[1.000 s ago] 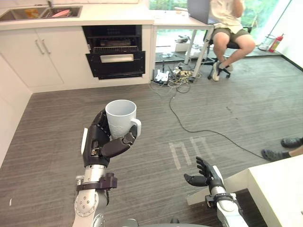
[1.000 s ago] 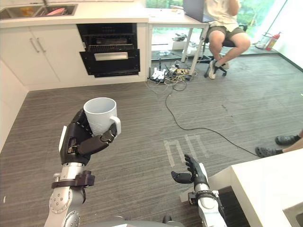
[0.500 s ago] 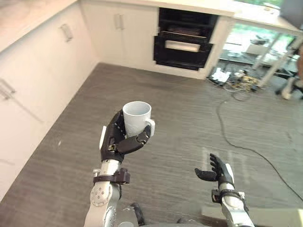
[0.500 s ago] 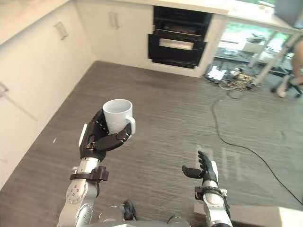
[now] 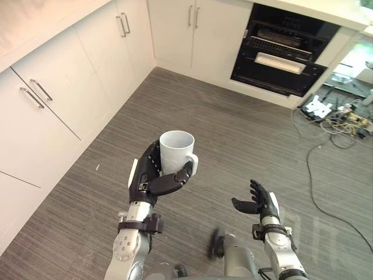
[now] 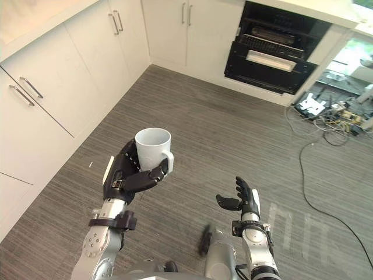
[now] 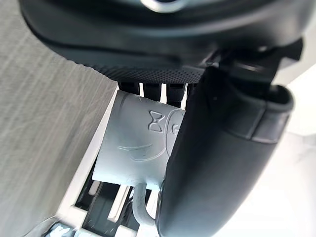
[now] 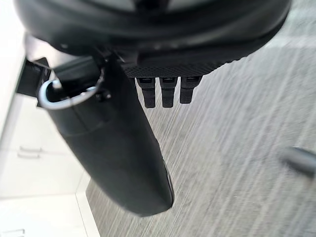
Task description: Walk over to the sink, pick up the cup, carry it to the dishwasher, place the cup inside the dishwasher, then close the dishwasher door
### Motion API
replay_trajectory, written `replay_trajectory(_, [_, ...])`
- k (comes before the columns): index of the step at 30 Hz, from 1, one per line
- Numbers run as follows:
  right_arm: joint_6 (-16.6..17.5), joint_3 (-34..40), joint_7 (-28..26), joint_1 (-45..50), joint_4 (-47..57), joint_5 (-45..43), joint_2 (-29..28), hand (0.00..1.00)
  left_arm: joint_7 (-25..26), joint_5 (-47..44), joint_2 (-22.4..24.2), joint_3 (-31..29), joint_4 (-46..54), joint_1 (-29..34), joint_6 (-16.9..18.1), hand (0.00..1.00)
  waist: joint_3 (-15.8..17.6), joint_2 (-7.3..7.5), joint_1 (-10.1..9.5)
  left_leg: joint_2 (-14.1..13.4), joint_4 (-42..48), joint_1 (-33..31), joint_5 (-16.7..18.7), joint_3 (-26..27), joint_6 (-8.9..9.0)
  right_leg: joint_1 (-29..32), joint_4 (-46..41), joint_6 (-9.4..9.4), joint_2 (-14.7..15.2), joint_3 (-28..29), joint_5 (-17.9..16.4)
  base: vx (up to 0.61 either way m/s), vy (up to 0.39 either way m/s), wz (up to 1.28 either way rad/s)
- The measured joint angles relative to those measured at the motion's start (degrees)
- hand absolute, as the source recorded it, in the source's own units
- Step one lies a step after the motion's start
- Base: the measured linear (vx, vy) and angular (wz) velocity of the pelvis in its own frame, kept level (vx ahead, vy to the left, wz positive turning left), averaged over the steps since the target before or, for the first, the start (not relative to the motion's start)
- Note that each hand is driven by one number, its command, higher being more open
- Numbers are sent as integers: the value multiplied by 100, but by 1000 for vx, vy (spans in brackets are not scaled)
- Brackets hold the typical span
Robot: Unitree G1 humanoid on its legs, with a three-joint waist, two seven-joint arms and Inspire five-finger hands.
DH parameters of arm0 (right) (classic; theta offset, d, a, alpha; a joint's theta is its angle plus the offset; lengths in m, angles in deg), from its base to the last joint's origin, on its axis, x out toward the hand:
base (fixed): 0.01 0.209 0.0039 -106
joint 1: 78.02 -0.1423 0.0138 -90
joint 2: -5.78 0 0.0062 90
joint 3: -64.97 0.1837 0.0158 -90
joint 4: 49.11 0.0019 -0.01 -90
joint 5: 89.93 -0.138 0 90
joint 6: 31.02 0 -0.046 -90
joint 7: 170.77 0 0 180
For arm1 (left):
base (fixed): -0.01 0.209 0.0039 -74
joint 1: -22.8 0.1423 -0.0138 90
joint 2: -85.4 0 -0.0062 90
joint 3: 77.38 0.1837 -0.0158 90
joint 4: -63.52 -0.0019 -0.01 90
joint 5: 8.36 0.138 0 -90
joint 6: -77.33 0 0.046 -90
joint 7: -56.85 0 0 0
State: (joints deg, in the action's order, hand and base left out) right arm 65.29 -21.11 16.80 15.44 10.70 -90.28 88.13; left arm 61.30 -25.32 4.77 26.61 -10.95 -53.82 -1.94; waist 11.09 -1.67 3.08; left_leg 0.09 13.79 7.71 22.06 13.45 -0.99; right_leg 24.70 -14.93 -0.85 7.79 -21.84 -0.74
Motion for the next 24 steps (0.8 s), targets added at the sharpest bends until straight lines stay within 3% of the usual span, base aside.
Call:
replay_trajectory(1, [-1, 1, -6, 42, 75, 1, 1, 90, -3, 1, 5, 7, -24, -44, 2, 30, -1, -3, 32, -27, 50, 88, 66, -101, 116, 30, -81, 143, -64, 162, 213, 798, -92, 95])
replay_trajectory(2, [-10, 11, -8, 205, 269, 3, 45, 90, -15, 1, 48, 58, -162, -125, 6, 30, -61, -128, 171, -233, 535, 75, 183, -315, 330, -20, -489, 114, -139, 321, 502, 683, -102, 72])
replay_trajectory(3, [-11, 11, -25, 216, 292, 7, 75, 90, -17, -4, 89, 61, -209, -131, 5, 30, -60, -240, 158, -438, 1068, -73, 190, -286, 348, -90, -680, 132, -221, 225, 302, 843, -141, 63])
replay_trajectory(4, [-45, 13, -53, 255, 428, 26, 87, 90, -14, -6, 121, 61, -265, -142, 2, 30, -15, -371, 151, -882, 2468, -506, -105, -116, 677, -367, -787, 130, -374, 135, -38, 718, -114, 0])
replay_trajectory(5, [-76, -12, -65, 313, 547, 39, 110, 90, -15, -6, 142, 67, -346, -138, -3, 30, 7, -421, 92, -1240, 3561, -869, -845, -20, 646, -688, -703, 118, -577, 155, -213, 866, -116, -30])
replay_trajectory(6, [-102, -72, -33, 428, 757, 39, 144, 90, -14, -5, 131, 105, -493, -132, -6, 30, 12, -417, -41, -1588, 4672, -1258, -1341, -27, 575, -1224, -377, 97, -766, 288, -317, 704, -58, -43])
replay_trajectory(7, [-100, -68, -6, 489, 883, 33, 147, 90, -15, -5, 122, 160, -537, -149, -21, 30, 23, -395, -79, -1697, 5071, -1495, -1216, -41, 553, -1518, -161, 94, -821, 345, -340, 680, -13, -41])
replay_trajectory(8, [-85, -58, 51, 516, 1104, 11, 138, 90, -25, -7, 97, 259, -537, -148, -23, 30, 67, -286, -82, -1727, 5433, -1973, -962, 9, 373, -2029, 278, 93, -811, 466, -341, 647, 30, -27])
replay_trajectory(9, [13, -34, 100, 462, 1152, -8, 145, 90, -123, -12, 90, 334, -537, -153, -23, 30, 107, -152, -93, -1686, 5308, -2402, -670, 178, 115, -2472, 649, 92, -698, 613, -340, 636, 49, -29])
replay_trajectory(12, [84, -28, 140, 205, 1010, -10, 148, 90, -251, -12, 94, 344, -539, -202, -26, 30, 137, 7, -199, -1405, 3776, -3140, -410, 177, 89, -2859, 866, 74, -387, 948, -353, 552, 195, -68])
replay_trajectory(13, [101, -19, 151, 82, 778, -9, 196, 90, -247, -7, 117, 339, -532, -252, -26, 30, 102, -48, -295, -1025, 1883, -3307, -935, -418, 308, -3051, 805, -242, -180, 1240, -582, 491, 327, -98])
replay_trajectory(14, [101, -44, 150, 91, 726, -9, 215, 90, -238, -5, 133, 362, -509, -210, -18, 30, 71, -112, -352, -981, 981, -3149, -1525, -698, 347, -3097, 736, -446, -169, 1366, -758, 482, 352, -110])
replay_trajectory(15, [104, -84, 133, 111, 662, -7, 226, 90, -226, -1, 135, 354, -495, -149, 0, 30, 40, -187, -389, -1091, 824, -3072, -2513, -739, 243, -3215, 693, -590, -159, 1502, -959, 382, 331, -62])
replay_trajectory(16, [60, -103, 118, 79, 421, -8, -42, 90, -199, 1, 0, 268, -624, -220, -28, 30, -26, 114, -325, -861, 1147, -3034, -2052, -593, 167, -3277, 624, -616, 123, 1805, -1189, 551, 387, -39])
replay_trajectory(17, [56, -105, 70, 165, 376, -7, -152, 90, -161, 1, -14, 208, -645, -233, -60, 30, -38, 203, -298, -772, 1372, -3022, -1805, -486, 85, -3250, 491, -610, 197, 1956, -1189, 528, 346, -15])
replay_trajectory(19, [50, -111, 30, 244, 352, -6, -192, 90, -139, 1, -31, 194, -631, -152, -60, 30, -34, 221, -331, -759, 1727, -2926, -1381, -304, 46, -3203, 169, -599, 309, 2026, -1147, 406, 230, -46])
replay_trajectory(20, [35, -163, 14, 229, 336, -3, -190, 90, -112, 3, -25, 175, -618, -27, -63, 30, -34, 220, -375, -787, 1806, -2705, -1086, -90, 33, -2969, -474, -608, 390, 2162, -1143, 424, 274, -94])
replay_trajectory(22, [33, -253, 6, 172, 336, 6, -209, 90, -110, 6, -67, 148, -599, 102, -65, 30, -13, 311, -334, -782, 1700, -2216, -794, 232, -18, -2299, -2029, -1087, 647, 2148, -806, 354, 206, -84])
replay_trajectory(23, [33, -287, 9, 145, 334, 24, -228, 90, -105, 14, -152, 173, -586, 137, -68, 30, -18, 334, -241, -757, 1491, -1816, -613, 398, -94, -1703, -3181, -941, 783, 2127, -476, 272, 96, -53])
replay_trajectory(24, [33, -312, 8, 125, 332, 40, -236, 90, -97, 15, -160, 161, -576, 138, -68, 30, -17, 329, -222, -766, 1389, -1645, -567, 469, -91, -1463, -3500, -761, 783, 2059, -634, 357, 83, -58])
